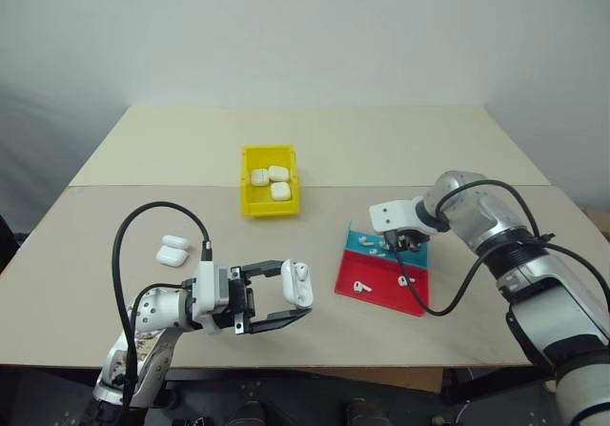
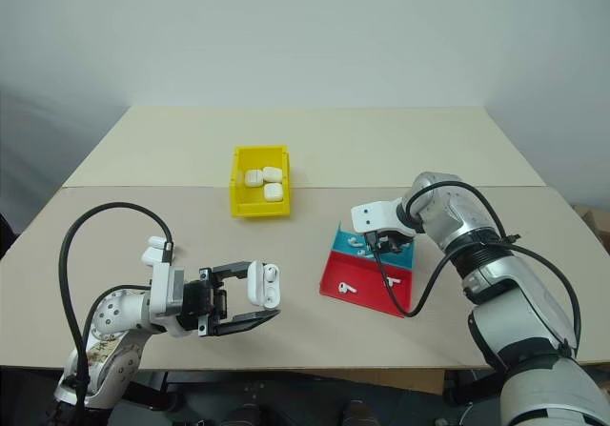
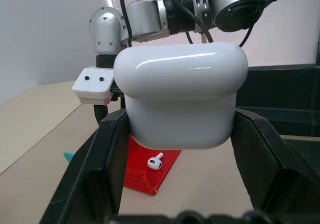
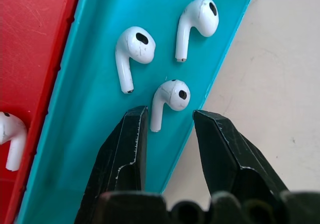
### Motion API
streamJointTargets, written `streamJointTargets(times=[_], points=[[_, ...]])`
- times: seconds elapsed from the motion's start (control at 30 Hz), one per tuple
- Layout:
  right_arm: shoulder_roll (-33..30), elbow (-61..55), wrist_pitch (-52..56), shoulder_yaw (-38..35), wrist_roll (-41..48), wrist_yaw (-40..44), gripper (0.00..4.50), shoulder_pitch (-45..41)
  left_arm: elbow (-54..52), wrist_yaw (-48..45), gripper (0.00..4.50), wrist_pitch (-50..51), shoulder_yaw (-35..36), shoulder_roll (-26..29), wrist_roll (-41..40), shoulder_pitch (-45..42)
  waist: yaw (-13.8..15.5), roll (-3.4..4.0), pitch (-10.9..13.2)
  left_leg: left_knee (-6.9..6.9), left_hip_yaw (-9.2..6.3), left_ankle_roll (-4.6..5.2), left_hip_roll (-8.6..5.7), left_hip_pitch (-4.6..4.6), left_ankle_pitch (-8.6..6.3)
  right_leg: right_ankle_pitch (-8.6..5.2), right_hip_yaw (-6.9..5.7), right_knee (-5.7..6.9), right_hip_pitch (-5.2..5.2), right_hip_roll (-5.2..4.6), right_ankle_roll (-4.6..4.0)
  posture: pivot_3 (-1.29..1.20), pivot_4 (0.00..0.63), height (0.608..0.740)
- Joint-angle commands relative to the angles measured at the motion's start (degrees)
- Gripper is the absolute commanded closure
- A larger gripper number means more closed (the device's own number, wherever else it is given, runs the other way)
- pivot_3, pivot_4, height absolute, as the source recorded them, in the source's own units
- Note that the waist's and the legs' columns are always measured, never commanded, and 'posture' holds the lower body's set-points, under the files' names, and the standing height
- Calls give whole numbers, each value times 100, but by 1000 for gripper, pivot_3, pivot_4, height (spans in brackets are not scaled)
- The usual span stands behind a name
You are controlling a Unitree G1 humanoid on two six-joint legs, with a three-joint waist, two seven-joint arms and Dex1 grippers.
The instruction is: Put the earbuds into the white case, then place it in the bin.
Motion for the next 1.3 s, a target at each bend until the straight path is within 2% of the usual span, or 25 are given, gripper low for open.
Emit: streamJointTargets(times=[0.03,0.7,0.8,1.3], points=[[76,78,-100,-165,-2,0,2643,-223,-72,27,1728,-142,-6,-21,-7,-44,-9,0,0,0,0,0,0,0,0,0,0,1,0,0,0,0,150,740],[322,768,-459,-107,-181,130,2643,-504,-179,134,1728,-162,-11,-16,19,67,-7,0,0,1,0,0,0,3,0,1,1,5,2,0,-2,0,150,740],[305,750,-505,-113,-184,120,3234,-475,-200,106,1728,-165,-20,2,10,105,-11,0,0,1,0,0,0,4,0,1,1,5,2,0,-2,0,150,740],[273,744,-624,-83,-265,50,3234,-382,-130,74,1728,-187,-11,16,5,28,-8,0,0,2,0,0,0,6,1,1,2,8,3,0,-2,0,150,740]])
